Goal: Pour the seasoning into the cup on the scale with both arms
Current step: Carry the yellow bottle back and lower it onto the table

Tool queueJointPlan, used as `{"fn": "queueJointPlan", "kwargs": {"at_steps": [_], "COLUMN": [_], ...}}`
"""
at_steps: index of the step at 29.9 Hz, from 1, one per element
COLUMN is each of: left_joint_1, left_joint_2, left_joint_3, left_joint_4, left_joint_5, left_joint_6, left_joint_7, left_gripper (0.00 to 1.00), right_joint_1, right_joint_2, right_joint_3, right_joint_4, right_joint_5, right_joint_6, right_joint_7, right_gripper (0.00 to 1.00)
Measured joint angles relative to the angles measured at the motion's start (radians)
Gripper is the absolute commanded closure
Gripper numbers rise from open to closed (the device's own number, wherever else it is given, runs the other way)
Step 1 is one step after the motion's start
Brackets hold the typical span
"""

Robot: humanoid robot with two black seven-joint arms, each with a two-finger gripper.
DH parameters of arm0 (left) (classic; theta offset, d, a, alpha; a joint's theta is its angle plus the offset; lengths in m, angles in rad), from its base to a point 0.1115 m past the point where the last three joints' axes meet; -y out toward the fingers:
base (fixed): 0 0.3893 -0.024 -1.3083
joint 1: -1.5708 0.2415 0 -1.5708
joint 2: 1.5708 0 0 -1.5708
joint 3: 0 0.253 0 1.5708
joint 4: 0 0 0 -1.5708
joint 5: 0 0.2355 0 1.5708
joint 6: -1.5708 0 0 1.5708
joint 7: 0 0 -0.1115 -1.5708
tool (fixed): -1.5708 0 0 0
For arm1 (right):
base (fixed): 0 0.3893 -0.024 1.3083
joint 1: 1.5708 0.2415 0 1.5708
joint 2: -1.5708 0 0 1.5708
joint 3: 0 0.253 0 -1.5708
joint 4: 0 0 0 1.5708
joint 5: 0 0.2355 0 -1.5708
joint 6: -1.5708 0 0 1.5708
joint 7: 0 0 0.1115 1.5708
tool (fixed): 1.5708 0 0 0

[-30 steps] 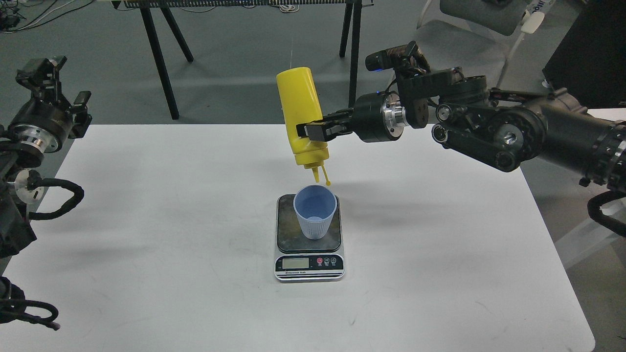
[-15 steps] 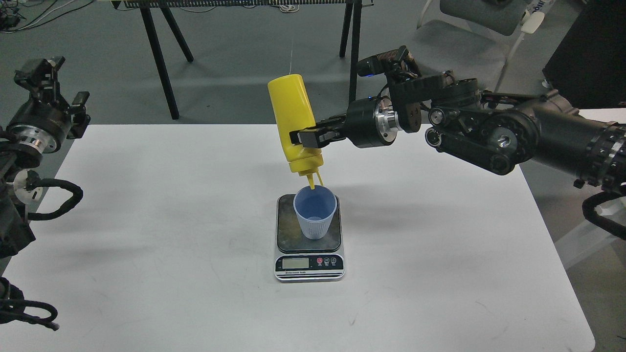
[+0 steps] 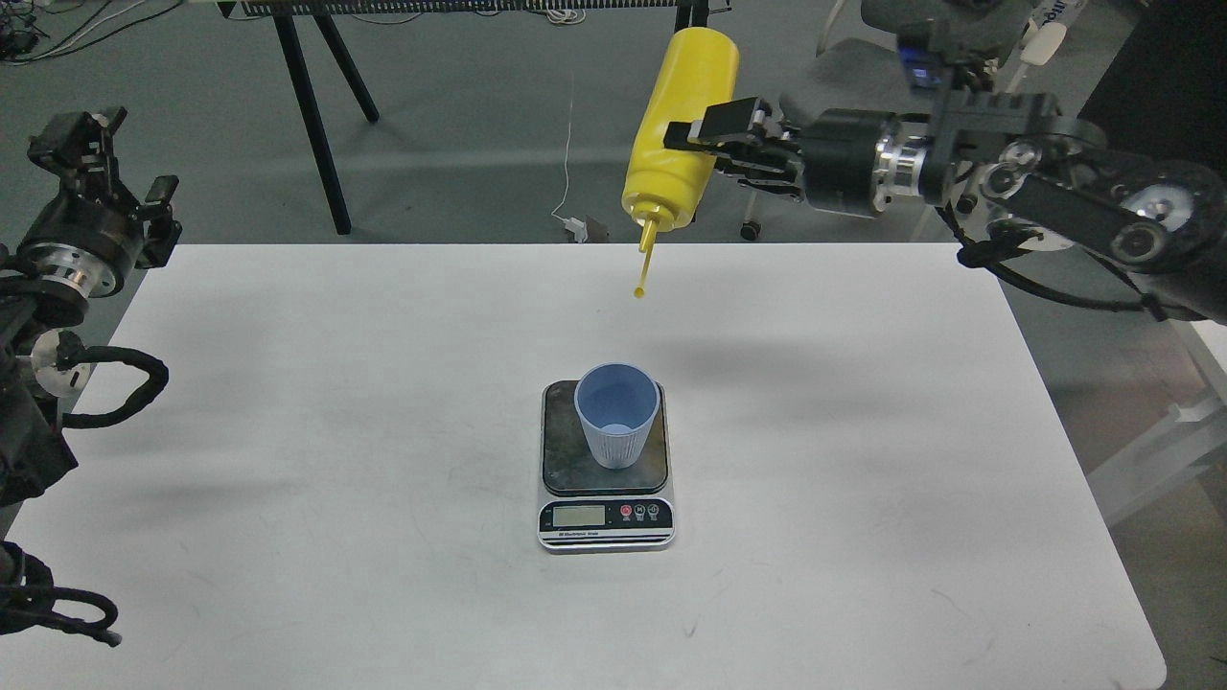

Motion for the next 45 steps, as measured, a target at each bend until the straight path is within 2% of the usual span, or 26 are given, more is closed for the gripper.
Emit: {"fn": "queueJointPlan", "kwargs": {"at_steps": [3,8,13,23,30,38,45], "left_joint_1": [0.000,0.000,-0.001,0.006,0.008,0.010,0.010], "left_joint_2": [0.001,0.006,0.009,0.014,0.027,0.042,0.045], "left_joint_3": [0.001,0.003,0.004,0.006,0.008,0.008,0.008], "left_joint_4": [0.000,0.000,0.000,0.000,0.000,0.000,0.000], "left_joint_5": [0.000,0.000,0.001,0.002,0.004,0.007,0.008], "left_joint_6": [0.000,0.000,0.000,0.000,0.000,0.000,0.000], "left_joint_7": [0.000,0.000,0.000,0.000,0.000,0.000,0.000], "left_gripper": [0.15,0.15,0.15,0.15,0.15,0.15,0.15], "right_joint_1": [-0.102,-0.313,-0.500,-0.889,-1.102,-1.155,-1.165], "right_joint_2": [-0.058,-0.103,-0.122,-0.066,0.037,0.139,0.157], "right_joint_3": [0.096,0.205,0.271,0.575,0.717,0.755,0.755], "right_joint_4": [-0.005,-0.005,0.081,0.303,0.331,0.278,0.254], "right_joint_5": [0.281,0.673,0.872,0.972,0.967,0.961,0.958], "right_joint_6": [0.021,0.024,0.024,0.025,0.025,0.025,0.025], "right_joint_7": [0.019,0.002,0.004,0.049,0.064,0.065,0.065], "right_gripper": [0.62,0.62,0.62,0.62,0.62,0.62,0.61]}}
